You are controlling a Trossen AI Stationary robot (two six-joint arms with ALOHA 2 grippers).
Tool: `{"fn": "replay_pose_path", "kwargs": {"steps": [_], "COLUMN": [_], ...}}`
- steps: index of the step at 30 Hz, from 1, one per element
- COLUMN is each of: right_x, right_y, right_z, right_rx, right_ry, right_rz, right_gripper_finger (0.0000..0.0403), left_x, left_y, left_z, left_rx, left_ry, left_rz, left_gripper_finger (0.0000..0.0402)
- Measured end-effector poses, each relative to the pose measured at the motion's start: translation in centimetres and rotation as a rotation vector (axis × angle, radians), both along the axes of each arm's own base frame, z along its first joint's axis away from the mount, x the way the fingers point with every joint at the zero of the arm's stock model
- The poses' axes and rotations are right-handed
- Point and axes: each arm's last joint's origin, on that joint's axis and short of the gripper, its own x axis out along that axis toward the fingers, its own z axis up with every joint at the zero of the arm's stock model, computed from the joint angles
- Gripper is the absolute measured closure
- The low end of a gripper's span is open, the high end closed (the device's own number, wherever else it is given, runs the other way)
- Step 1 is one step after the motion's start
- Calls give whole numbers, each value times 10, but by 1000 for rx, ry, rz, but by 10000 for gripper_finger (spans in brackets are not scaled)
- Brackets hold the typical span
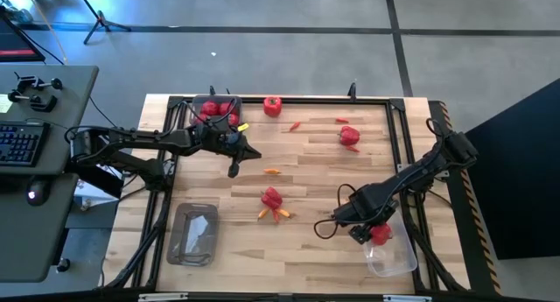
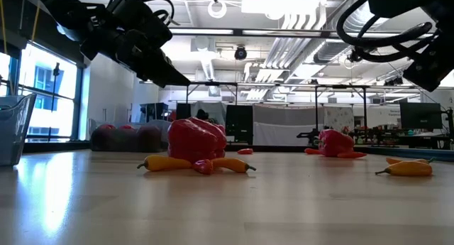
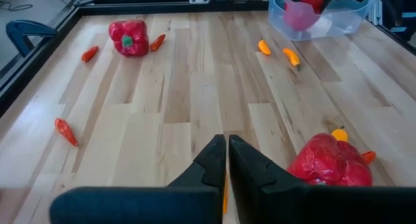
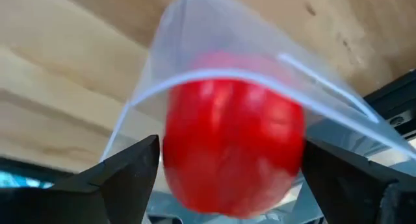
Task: Sort produce into baskets
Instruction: Put the red bell pepper into the transparent bin, then adjust the red bell pepper in the transparent bin
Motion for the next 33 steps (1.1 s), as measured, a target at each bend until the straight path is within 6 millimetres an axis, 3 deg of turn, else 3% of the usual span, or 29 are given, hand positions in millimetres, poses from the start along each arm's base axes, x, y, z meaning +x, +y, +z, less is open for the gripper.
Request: {"fn": "replay_pose_path", "kwargs": {"steps": [8, 14, 18, 26, 33], "right_x": [3, 9, 5, -17, -35], "right_y": [2, 9, 25, 65, 81], "right_z": [6, 32, 48, 48, 46], "right_rx": [52, 8, -10, -15, -81], "right_ry": [-2, -23, -72, -109, -119], "right_rz": [-3, 42, 134, 188, 212], "right_gripper_finger": [47, 47, 54, 120, 173], "left_x": [0, 0, 0, 0, 0], "left_y": [0, 0, 0, 0, 1], "left_z": [0, 0, 0, -1, -1], "left_rx": [-8, -8, -9, -7, 9], "left_ry": [1, 1, 2, 10, 16], "left_rz": [4, 4, 5, 12, 46], "left_gripper_finger": [335, 306, 305, 308, 308]}}
